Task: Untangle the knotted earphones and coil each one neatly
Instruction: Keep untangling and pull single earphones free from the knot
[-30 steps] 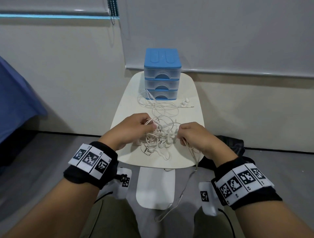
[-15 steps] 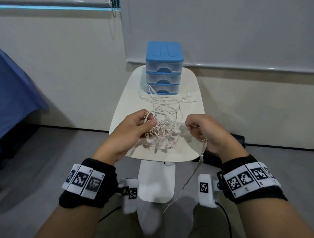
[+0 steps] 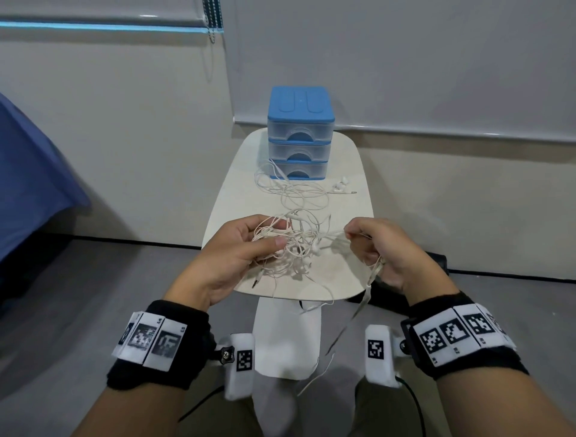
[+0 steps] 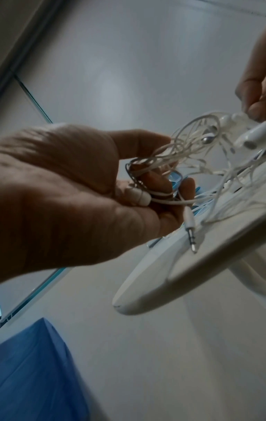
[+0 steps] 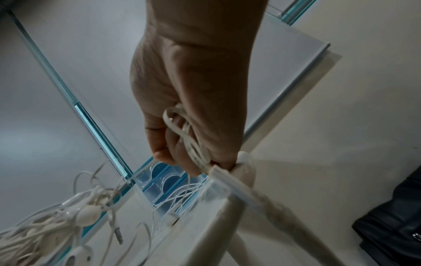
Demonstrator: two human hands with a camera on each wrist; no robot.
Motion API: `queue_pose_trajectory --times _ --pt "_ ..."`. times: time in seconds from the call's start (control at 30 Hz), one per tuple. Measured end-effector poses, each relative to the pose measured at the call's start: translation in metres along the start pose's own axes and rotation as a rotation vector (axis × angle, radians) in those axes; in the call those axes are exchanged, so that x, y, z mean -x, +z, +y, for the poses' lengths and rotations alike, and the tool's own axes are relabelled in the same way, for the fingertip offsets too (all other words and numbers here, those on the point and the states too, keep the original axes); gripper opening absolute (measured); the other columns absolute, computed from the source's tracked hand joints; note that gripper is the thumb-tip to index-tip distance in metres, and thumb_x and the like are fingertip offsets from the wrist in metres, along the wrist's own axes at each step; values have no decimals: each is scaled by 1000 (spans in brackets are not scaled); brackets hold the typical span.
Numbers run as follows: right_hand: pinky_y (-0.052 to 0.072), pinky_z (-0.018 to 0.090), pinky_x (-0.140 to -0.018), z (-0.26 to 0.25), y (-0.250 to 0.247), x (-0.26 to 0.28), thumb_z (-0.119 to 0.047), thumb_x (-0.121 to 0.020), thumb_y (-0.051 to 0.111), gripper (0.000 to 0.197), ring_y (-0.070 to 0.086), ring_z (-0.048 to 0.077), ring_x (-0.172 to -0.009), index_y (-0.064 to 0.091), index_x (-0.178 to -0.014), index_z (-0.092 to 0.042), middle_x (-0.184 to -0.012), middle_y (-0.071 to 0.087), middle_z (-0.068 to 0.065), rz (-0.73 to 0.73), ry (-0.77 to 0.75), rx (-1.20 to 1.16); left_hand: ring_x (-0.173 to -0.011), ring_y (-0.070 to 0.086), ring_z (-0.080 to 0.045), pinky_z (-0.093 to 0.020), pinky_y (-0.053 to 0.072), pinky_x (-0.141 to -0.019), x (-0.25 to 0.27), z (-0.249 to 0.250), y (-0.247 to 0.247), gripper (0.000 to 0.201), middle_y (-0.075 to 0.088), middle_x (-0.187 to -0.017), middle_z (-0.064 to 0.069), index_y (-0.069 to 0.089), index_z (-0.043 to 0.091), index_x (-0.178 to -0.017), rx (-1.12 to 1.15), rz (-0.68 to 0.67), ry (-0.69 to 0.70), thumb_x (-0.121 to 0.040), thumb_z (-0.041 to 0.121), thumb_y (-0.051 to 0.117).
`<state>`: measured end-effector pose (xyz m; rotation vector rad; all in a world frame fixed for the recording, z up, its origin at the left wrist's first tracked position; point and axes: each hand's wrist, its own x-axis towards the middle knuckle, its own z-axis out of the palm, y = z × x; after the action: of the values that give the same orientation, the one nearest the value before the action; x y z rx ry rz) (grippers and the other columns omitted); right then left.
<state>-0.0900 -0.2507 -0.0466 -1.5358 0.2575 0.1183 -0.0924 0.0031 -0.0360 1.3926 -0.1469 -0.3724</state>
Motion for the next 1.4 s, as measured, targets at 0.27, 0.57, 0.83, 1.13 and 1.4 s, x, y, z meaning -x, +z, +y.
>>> queue_pose_trajectory --times 0.27,0.57,0.83,1.13,1.4 --pt "22 22 -37 1 -4 -3 -10 -90 51 24 18 13 -42 42 -68 -17 -49 19 -4 32 11 -106 -71 58 -13 -29 57 -80 2 -2 -4 43 60 -87 -15 71 2 -122 179 32 14 -80 4 64" --pt "21 20 -37 3 4 0 -9 -100 55 18 24 11 -43 50 -85 -16 -50 29 -6 -4 -53 -27 -85 66 -26 -31 59 -75 -3 3 -2 42 61 -90 -13 63 10 -135 362 85 76 -96 3 51" --pt "21 20 -39 3 1 2 -5 -97 57 18 24 10 -45 54 -82 -13 -52 28 -6 -64 -60 -25 -87 68 -26 -32 59 -74 0 -2 0 55 65 -93 -13 59 13 -138 355 49 76 -90 -5 39" --pt "23 19 -41 5 4 -1 -6 -96 61 15 27 12 -48 66 -84 -14 -61 41 7 -96 -94 87 -71 64 -16 -43 55 -83 -4 -17 9 36 58 -75 -3 68 18 -124 21 180 80 -92 3 70" --pt "33 17 -47 -2 25 1 6 -89 65 13 43 8 -50 68 -86 -6 -61 59 5 -187 -88 177 -61 61 -13 -33 56 -61 -17 -22 25 4 66 -77 -2 70 13 -90 -319 299 186 -94 12 70"
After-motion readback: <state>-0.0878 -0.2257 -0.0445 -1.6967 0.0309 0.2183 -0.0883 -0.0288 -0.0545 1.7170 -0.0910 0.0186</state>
